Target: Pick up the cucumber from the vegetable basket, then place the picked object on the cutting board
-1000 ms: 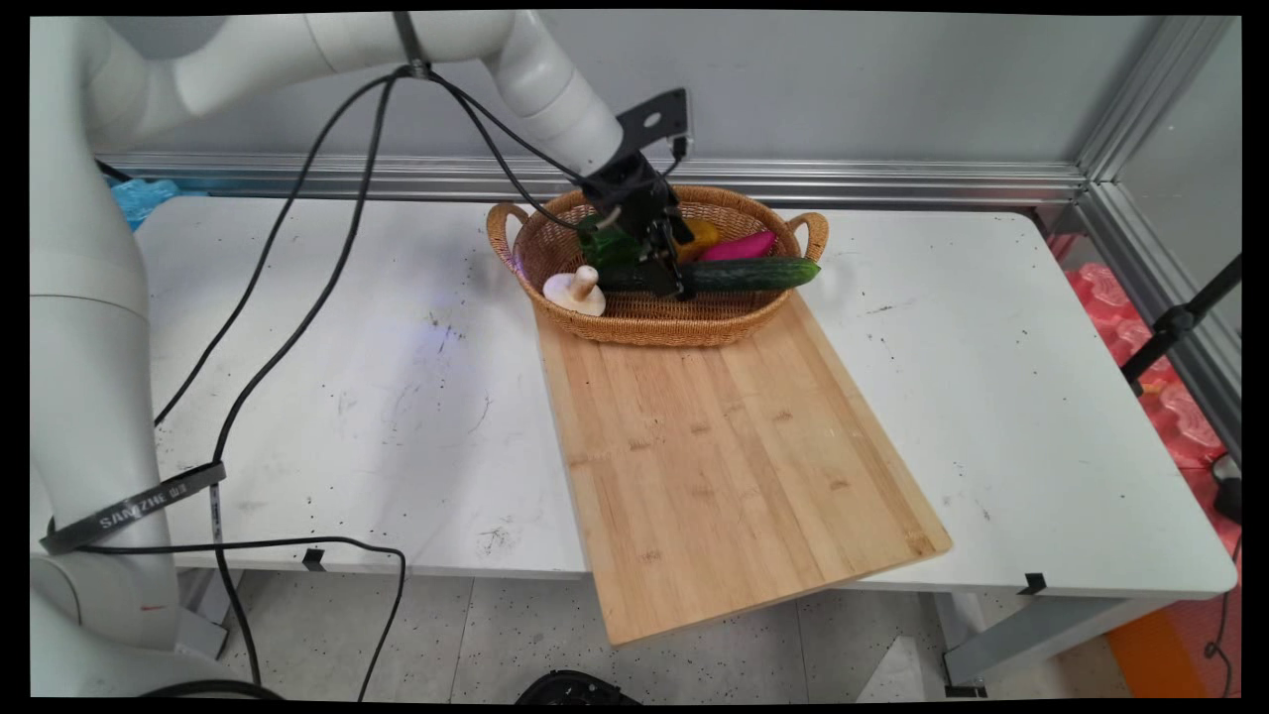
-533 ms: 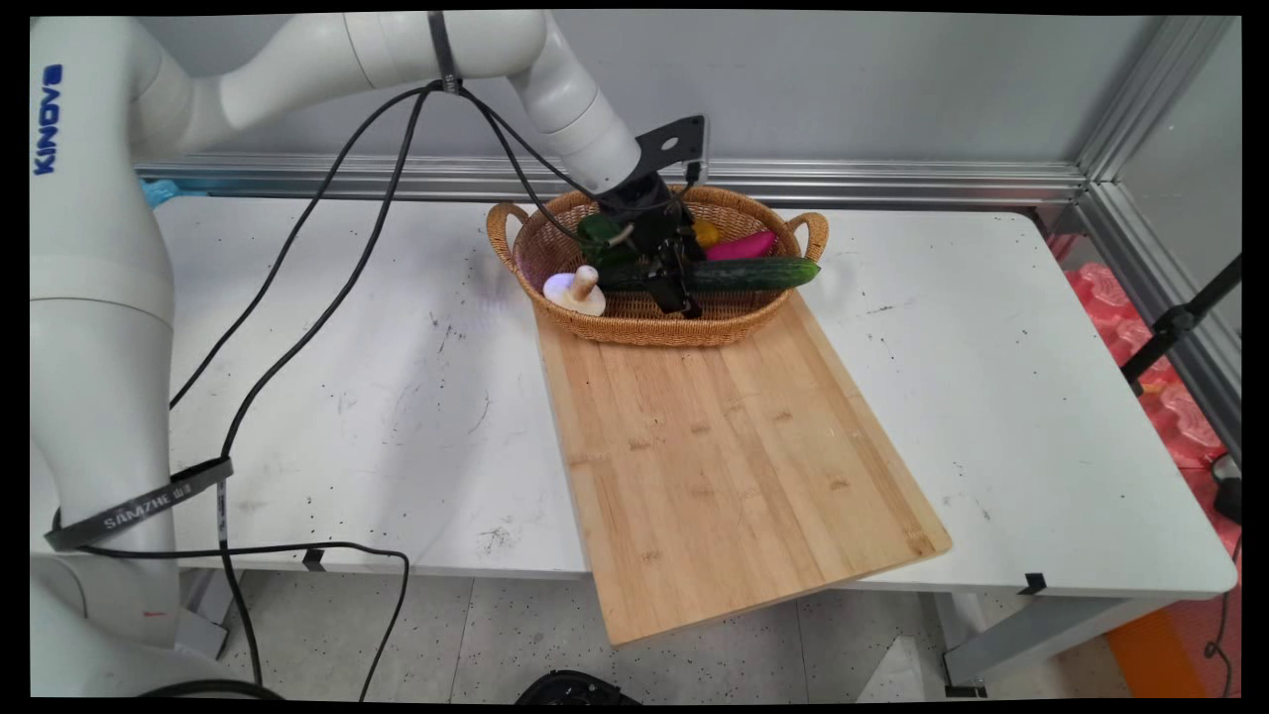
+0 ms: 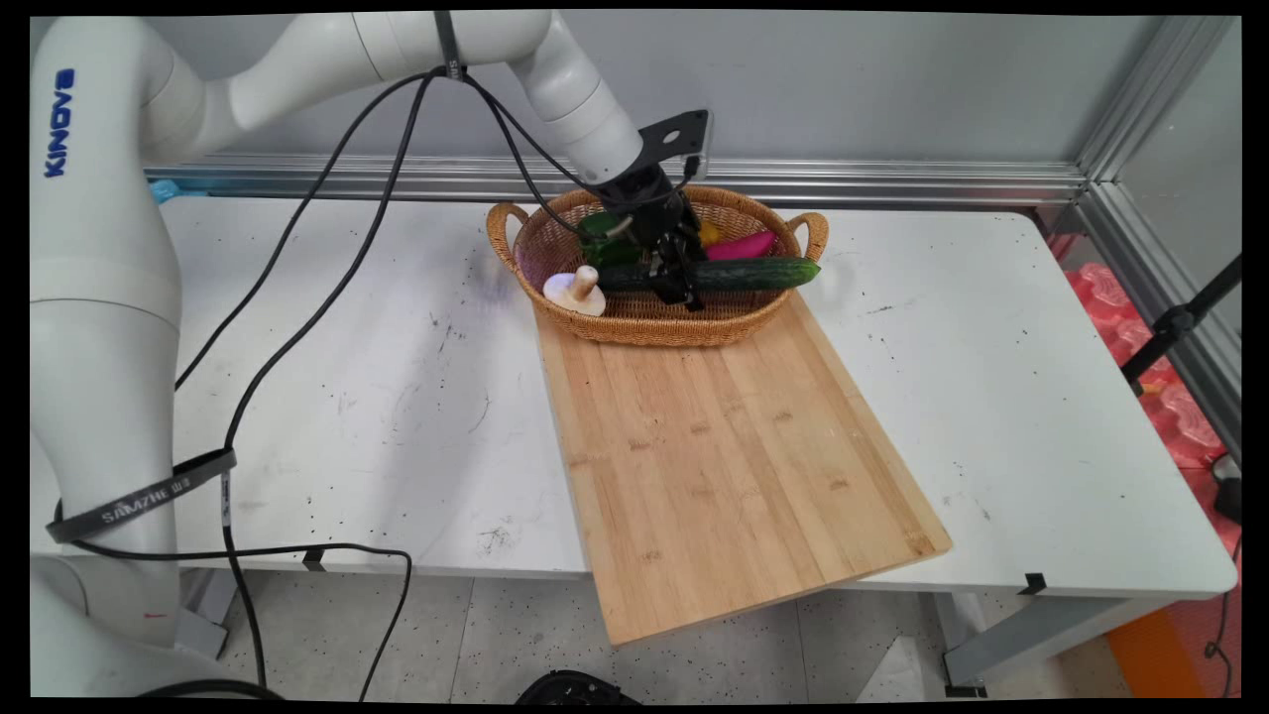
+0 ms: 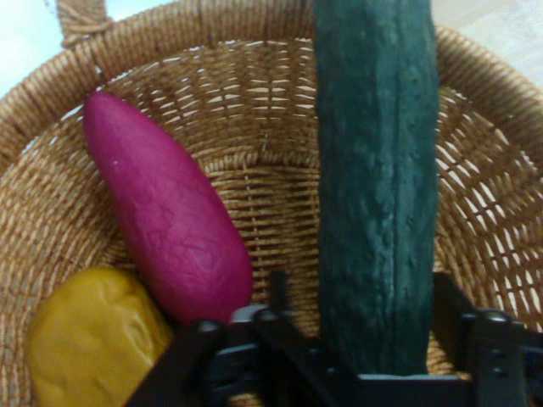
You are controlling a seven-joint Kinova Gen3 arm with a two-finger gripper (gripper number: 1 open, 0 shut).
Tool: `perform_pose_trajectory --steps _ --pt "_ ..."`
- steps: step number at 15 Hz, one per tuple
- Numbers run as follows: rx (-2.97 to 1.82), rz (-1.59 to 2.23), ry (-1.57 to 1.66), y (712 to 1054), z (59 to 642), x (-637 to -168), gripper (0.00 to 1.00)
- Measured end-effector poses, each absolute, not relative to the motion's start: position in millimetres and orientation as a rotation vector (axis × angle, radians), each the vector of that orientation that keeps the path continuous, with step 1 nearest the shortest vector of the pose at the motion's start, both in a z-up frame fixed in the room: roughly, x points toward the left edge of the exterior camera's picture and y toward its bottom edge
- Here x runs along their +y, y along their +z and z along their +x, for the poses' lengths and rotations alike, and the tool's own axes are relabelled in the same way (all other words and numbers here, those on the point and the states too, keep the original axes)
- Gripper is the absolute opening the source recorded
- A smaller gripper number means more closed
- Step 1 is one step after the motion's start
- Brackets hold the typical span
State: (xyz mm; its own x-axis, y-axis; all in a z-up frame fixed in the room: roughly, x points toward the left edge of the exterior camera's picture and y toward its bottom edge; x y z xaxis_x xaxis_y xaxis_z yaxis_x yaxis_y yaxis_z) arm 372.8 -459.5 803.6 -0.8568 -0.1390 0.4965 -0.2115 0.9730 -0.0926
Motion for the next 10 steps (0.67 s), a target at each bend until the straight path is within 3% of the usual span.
perform_pose_trajectory --steps 10 --pt "-2.613 0.207 0.174 819.7 374.0 -456.9 0.00"
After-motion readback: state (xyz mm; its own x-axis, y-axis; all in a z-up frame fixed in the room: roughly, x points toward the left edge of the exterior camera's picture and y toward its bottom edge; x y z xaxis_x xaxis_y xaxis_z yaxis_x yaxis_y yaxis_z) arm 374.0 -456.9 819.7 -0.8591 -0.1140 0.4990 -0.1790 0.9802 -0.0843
